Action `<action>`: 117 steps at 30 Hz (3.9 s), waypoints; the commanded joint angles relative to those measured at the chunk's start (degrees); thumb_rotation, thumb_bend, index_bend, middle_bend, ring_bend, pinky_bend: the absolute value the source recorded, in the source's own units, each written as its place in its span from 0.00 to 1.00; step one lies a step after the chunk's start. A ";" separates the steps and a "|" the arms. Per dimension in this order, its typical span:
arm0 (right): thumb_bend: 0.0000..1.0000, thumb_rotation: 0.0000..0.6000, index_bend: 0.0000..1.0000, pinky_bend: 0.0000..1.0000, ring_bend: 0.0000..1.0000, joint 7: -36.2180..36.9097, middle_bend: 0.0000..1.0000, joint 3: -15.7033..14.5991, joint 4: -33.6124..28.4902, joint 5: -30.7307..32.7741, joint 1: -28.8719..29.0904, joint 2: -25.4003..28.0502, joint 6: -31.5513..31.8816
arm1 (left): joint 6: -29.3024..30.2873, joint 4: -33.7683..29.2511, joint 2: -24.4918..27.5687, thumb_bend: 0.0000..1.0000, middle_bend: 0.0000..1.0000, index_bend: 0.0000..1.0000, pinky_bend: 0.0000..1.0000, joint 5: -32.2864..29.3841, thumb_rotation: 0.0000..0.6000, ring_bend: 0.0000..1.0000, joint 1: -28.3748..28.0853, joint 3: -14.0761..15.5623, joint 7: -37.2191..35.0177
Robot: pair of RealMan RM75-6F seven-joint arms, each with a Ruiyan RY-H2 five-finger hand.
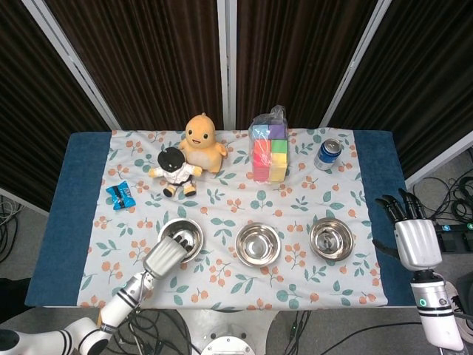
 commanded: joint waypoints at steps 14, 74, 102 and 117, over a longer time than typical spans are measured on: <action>0.01 1.00 0.20 0.11 0.04 1.86 0.20 0.75 0.36 -0.35 -0.18 0.23 1.62 | -0.18 -2.99 0.81 0.38 0.66 0.68 0.69 0.83 1.00 0.58 -3.01 -1.62 1.85; 0.04 1.00 0.33 0.28 0.23 -3.43 0.35 -5.39 5.66 -1.71 3.49 -6.74 -11.50 | 15.85 -11.72 17.53 0.16 0.36 0.36 0.32 -10.23 1.00 0.30 6.22 -4.04 -16.45; 0.30 1.00 0.61 0.44 0.39 -16.69 0.52 -4.72 12.10 5.29 10.53 -16.95 -23.97 | 13.61 -2.17 15.06 0.15 0.37 0.36 0.33 -9.85 1.00 0.30 7.77 -4.54 -24.49; 0.41 1.00 0.71 0.53 0.47 -15.82 0.60 -4.79 10.81 3.68 10.80 -16.51 -20.46 | 13.34 -2.77 15.30 0.15 0.37 0.36 0.35 -9.39 1.00 0.30 7.76 -5.19 -25.25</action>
